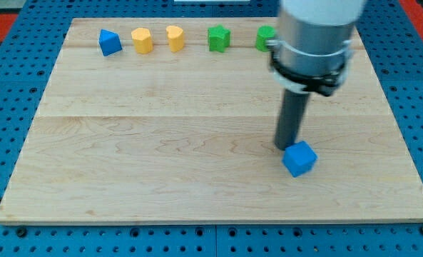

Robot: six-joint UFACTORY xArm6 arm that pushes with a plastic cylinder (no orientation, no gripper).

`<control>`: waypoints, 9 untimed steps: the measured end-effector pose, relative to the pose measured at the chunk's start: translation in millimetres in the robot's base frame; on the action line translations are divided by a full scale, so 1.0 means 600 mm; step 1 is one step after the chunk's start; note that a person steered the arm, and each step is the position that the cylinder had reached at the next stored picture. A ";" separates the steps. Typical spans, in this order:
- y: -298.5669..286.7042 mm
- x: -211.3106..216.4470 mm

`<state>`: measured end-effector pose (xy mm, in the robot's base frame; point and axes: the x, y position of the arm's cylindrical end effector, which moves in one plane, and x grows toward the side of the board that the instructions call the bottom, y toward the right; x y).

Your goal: Place the blue triangle to the center of the board

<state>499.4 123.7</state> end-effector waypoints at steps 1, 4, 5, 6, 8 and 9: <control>0.031 0.009; -0.159 -0.103; -0.214 -0.105; -0.215 -0.111; -0.329 -0.131; -0.451 -0.159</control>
<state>404.3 -146.7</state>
